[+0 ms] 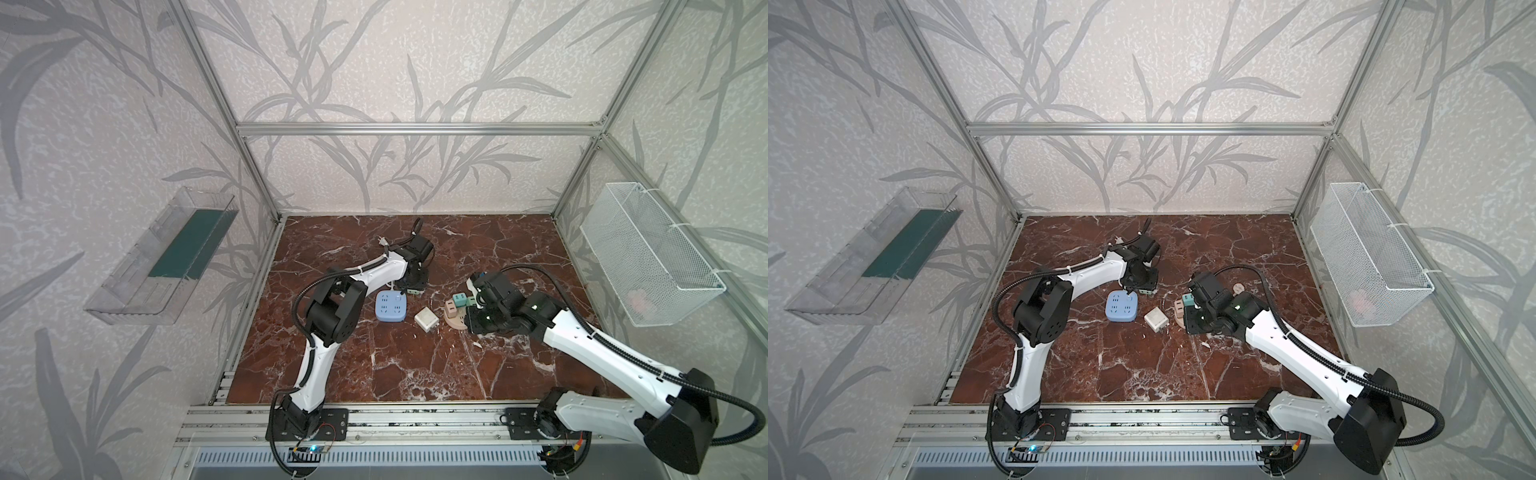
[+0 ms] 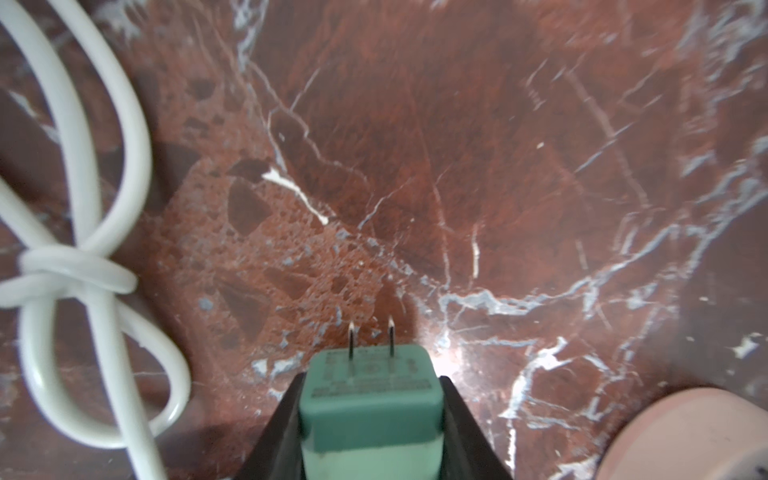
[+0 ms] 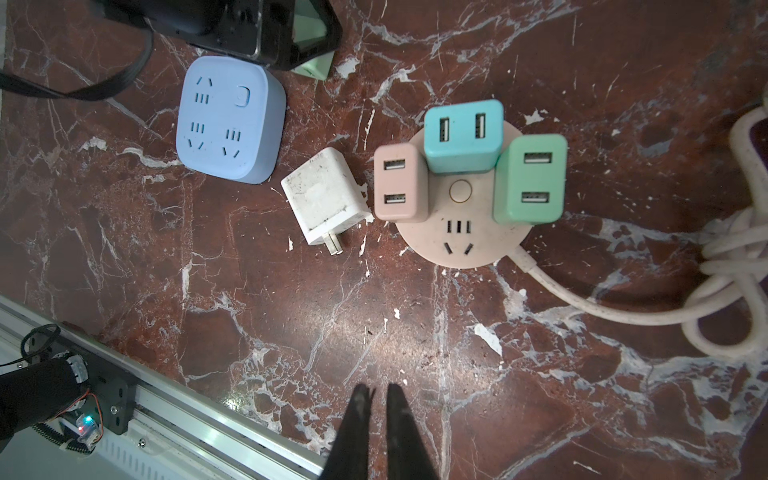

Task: Insert the plug
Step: 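Close the left gripper on the green plug and lift it, then raise the green plug with the left gripper while the right gripper approaches it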

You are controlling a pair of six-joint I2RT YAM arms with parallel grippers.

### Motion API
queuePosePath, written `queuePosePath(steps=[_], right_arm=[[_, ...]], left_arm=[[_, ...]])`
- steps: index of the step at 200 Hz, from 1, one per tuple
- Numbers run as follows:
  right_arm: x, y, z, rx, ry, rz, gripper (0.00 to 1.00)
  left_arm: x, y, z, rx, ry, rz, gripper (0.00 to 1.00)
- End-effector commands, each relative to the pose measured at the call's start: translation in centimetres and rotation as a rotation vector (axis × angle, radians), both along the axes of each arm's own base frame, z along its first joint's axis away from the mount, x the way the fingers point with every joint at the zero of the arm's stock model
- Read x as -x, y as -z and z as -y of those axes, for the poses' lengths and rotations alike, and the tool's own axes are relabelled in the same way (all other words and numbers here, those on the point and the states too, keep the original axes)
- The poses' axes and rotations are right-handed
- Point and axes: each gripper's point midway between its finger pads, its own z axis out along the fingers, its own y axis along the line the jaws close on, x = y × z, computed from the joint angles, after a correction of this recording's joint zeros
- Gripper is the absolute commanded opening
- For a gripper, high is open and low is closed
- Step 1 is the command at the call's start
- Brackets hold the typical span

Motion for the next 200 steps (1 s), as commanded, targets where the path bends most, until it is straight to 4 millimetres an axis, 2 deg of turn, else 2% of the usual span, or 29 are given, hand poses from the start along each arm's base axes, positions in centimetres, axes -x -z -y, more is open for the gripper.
queuePosePath(steps=[1,29,50,65,81,102,131,142,170,200], right_arm=[[-0.6,-1.2,-0.5,-0.03,-0.004,0.036,0.12],[-0.9,-2.4,-1.0,-0.073,-0.004,0.065,0.12],[-1.2,-3.6,-1.5,-0.122,-0.006,0.093,0.14],[-1.4,-4.4,-2.1,-0.17,-0.006,0.11,0.2],[-1.7,-5.3,-3.0,-0.232,-0.011,0.129,0.28],[-2.5,-6.7,-4.3,-0.323,0.0,0.15,0.35],[-3.8,-8.4,-6.6,-0.484,0.015,0.166,0.41],[-4.2,-9.0,-7.8,-0.549,0.011,0.155,0.45],[-5.3,-9.5,-9.9,-0.646,0.009,0.127,0.5],[-6.3,-10.3,-11.2,-0.748,0.03,0.12,0.53]], left_arm=[[-1.4,-7.0,0.9,0.115,-0.004,0.156,0.0],[-1.2,-12.4,0.8,0.27,-0.073,0.258,0.0],[-0.5,-17.1,-0.3,0.437,-0.191,0.356,0.0],[0.3,-20.1,-1.4,0.613,-0.282,0.421,0.0],[1.5,-22.1,-3.0,0.794,-0.405,0.461,0.0],[3.1,-23.3,-5.2,1.02,-0.561,0.473,0.0],[4.7,-22.8,-7.0,1.247,-0.733,0.399,0.0],[5.2,-23.2,-7.2,1.29,-0.746,0.384,0.0],[6.3,-25.6,-7.9,1.382,-0.734,0.433,0.0],[7.0,-26.3,-8.2,1.412,-0.717,0.442,0.0]])
